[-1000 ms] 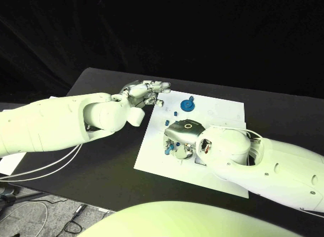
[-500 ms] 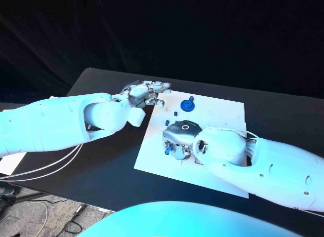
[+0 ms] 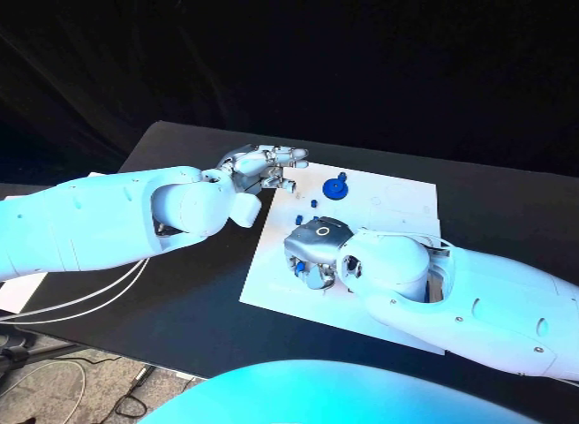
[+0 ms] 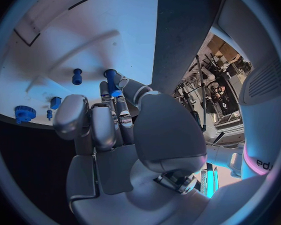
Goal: Assemble the parts on the task board
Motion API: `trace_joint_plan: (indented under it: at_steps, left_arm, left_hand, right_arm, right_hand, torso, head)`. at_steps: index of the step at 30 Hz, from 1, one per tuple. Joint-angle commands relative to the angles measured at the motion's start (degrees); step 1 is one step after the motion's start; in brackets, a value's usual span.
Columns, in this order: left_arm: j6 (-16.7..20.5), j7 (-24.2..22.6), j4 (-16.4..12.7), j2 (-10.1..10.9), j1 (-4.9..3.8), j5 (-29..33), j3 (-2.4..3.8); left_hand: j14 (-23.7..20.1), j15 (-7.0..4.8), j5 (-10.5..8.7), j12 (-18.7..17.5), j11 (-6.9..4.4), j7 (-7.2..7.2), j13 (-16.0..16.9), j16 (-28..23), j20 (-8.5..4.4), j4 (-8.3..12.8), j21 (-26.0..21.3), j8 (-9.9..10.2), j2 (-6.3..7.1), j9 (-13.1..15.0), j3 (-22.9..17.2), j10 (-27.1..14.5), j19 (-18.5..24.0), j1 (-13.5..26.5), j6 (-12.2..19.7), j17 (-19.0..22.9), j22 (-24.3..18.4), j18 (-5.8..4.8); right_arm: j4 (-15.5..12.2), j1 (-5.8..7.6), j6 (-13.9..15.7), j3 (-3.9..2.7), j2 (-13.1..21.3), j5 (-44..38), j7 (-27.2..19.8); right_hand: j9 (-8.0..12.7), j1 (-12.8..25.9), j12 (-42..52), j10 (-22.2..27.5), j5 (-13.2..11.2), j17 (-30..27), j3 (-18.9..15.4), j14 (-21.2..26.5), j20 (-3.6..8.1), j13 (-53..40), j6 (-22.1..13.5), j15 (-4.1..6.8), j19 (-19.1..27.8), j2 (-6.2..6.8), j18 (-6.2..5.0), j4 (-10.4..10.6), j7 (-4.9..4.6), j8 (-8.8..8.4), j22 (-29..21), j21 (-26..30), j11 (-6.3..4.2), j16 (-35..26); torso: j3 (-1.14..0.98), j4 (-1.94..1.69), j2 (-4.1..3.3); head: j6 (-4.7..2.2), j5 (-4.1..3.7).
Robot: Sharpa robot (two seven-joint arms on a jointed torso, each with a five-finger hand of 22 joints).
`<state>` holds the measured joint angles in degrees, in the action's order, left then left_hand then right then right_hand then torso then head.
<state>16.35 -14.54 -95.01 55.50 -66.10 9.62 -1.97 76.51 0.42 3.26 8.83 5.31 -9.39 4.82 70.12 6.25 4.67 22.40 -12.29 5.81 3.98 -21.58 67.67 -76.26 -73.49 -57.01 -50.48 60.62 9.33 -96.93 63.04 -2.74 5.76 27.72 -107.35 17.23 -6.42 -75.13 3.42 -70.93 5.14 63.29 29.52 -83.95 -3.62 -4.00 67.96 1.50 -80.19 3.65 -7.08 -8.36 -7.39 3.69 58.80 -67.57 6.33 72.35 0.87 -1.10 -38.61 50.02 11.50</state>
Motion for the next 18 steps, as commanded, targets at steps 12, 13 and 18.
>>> trace_joint_plan:
  at_steps: [12, 13, 18]
  left_arm:
    - [-1.4, 0.5, -0.2, -0.1, -0.09, -0.3, 0.06]
    - [-1.4, 0.5, -0.1, -0.1, -0.09, -0.3, 0.06]
    - [-1.6, 0.7, 0.0, 0.0, -0.09, -0.4, 0.06]
  left_hand:
    - [-0.4, 0.09, 0.14, 0.3, -0.05, -0.16, 0.1, -0.3, -0.11, 0.1, -0.4, -0.1, -0.30, -0.1, 0.2, 0.0, 0.3, -0.1, -0.4, 0.2, -0.1, 0.97]
    - [-0.4, 0.10, 0.13, 0.3, -0.02, -0.18, 0.1, -0.3, -0.11, 0.1, -0.4, -0.1, -0.28, -0.1, 0.3, -0.1, 0.4, 0.0, -0.3, 0.2, -0.2, 0.96]
    - [-0.4, 0.12, 0.12, 0.3, 0.01, -0.23, 0.1, -0.3, -0.11, 0.1, -0.4, 0.0, -0.25, -0.1, 0.3, -0.2, 0.4, 0.0, -0.2, 0.2, -0.2, 0.95]
  right_arm:
    - [0.1, -0.36, 2.1, 0.57, 0.3, -1.1, -0.2]
    - [0.0, -0.36, 2.8, 0.57, 0.4, -1.1, -0.3]
    - [-1.3, -0.46, 7.6, 0.53, 1.8, -1.3, -0.6]
  right_hand:
    - [2.5, 3.5, 0.4, 10.6, 0.6, -1.8, -7.8, -1.2, -1.72, 0.4, -10.9, -1.53, 1.4, 5.03, 0.18, 2.9, -0.74, -0.13, -3.3, 2.7, -1.01, -1.3]
    - [2.5, 3.2, 0.5, 11.4, 0.7, -1.9, -8.7, -1.2, -1.85, 0.3, -11.2, -1.62, 1.4, 4.95, 0.16, 3.1, -0.69, -0.09, -3.4, 2.9, -0.86, -1.3]
    - [2.4, 2.1, 1.0, 12.4, 1.6, -2.3, -11.1, -1.1, -2.01, 0.3, -11.5, -1.73, 1.5, 4.60, 0.10, 3.8, -0.73, -0.05, -3.9, 3.2, -0.73, -1.6]
  torso:
    - [-0.05, 0.04, 0.03]
    - [-0.06, 0.04, 0.02]
    - [-0.10, 0.10, -0.02]
  head:
    - [-0.02, 0.00]
    - [-0.02, -0.03]
    - [-0.02, -0.19]
